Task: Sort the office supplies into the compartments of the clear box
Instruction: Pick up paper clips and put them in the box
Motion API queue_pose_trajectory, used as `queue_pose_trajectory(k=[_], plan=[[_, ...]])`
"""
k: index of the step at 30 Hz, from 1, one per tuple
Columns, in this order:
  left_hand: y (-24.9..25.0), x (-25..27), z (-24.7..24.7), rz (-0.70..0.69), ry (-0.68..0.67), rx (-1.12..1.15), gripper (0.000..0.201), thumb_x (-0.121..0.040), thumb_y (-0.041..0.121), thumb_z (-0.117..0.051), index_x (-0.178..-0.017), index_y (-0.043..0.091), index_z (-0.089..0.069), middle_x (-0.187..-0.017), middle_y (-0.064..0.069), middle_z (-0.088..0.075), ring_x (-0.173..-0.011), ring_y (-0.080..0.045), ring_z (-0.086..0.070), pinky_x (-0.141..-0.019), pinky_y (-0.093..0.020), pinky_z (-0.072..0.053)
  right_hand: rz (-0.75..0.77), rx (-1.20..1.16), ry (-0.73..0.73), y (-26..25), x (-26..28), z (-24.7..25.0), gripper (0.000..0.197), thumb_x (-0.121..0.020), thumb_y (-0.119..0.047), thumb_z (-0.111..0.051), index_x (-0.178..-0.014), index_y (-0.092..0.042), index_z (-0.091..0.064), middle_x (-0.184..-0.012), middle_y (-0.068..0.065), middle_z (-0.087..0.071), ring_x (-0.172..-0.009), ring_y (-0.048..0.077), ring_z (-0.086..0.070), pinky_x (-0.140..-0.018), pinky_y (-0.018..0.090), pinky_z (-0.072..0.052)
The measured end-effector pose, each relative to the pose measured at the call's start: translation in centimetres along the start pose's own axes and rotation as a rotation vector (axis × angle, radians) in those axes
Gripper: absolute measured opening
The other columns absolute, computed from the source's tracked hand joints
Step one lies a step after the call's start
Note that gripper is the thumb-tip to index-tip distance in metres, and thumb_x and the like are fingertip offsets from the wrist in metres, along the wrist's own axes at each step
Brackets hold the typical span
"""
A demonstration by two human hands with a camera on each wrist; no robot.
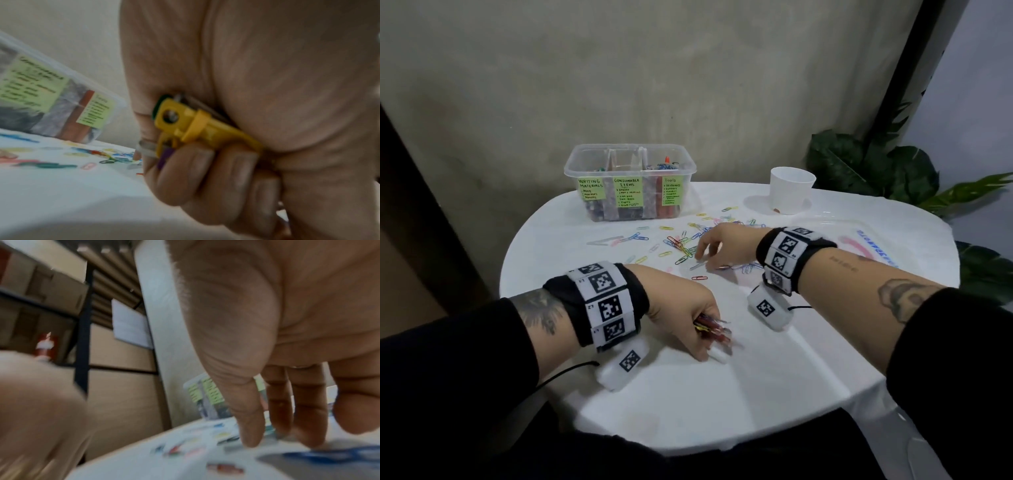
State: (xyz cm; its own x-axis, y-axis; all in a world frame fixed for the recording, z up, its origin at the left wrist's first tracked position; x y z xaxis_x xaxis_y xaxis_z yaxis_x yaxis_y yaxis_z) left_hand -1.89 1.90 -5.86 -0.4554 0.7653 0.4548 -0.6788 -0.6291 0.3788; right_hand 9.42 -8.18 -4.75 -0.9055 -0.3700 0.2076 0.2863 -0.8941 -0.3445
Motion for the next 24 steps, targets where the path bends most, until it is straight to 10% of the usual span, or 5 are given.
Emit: queue_pose_trajectory(k=[8, 15, 19, 24], plan=[[-5.5, 1.8, 3.7, 0.131, 0.246, 0.613, 0.023, -0.094, 0.018, -0.056, -0.074, 0.011, -0.064, -0.067, -0.004, -0.063, -0.051, -0.010, -0.055, -0.046, -0.021, -0.042, -0.019, 0.319, -0.017, -1.6, -2.2, -0.4, 0.012, -0.094, -0.019, -0.056, -0.084, -0.011, -0.056, -0.079, 0.000, -0.055, -0.077, 0.020, -0.049, -0.063, 0.028, -0.039], [-14.3, 1.7, 8.0, 0.187, 0.956, 1.410, 0.029, -0.092, 0.032, -0.065, -0.105, 0.006, -0.058, -0.072, -0.001, -0.051, -0.050, -0.008, -0.042, -0.038, -0.018, -0.032, -0.090, -0.881, 0.357, -1.8, -3.5, 5.0, 0.012, -0.084, -0.011, -0.076, -0.079, -0.006, -0.065, -0.075, 0.013, -0.063, -0.057, 0.015, -0.052, -0.051, 0.024, -0.045], [-14.5, 1.0, 10.3, 0.102, 0.965, 1.571, 0.046, -0.076, 0.057, -0.066, -0.090, 0.013, -0.061, -0.061, 0.004, -0.044, -0.047, -0.005, -0.033, -0.036, -0.015, -0.025, -0.012, -1.100, 0.355, -5.8, -4.8, 6.7, 0.017, -0.082, 0.001, -0.075, -0.092, -0.001, -0.062, -0.064, 0.010, -0.062, -0.050, 0.012, -0.058, -0.045, 0.020, -0.049], [-14.7, 0.4, 14.1, -0.066, 0.931, 1.688, 0.051, -0.095, 0.057, -0.044, -0.128, 0.022, -0.062, -0.052, 0.006, -0.046, -0.037, -0.002, -0.038, -0.030, -0.012, -0.033, 0.000, -1.215, 0.315, -8.2, -7.7, 7.7, 0.015, -0.089, 0.009, -0.060, -0.104, 0.007, -0.062, -0.072, 0.015, -0.062, -0.054, 0.018, -0.063, -0.059, 0.024, -0.058]])
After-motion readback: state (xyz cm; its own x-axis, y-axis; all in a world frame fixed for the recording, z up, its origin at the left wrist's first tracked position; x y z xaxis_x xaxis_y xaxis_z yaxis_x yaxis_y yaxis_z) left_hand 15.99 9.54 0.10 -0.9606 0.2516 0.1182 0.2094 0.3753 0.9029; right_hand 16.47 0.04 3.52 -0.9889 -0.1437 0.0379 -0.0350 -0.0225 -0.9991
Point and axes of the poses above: each hand's wrist, its own x-axis away from the middle knuckle, its own z-axis out of the back of the hand, y = z × x, the point moved 6 cm from there along -x, towards the middle knuckle
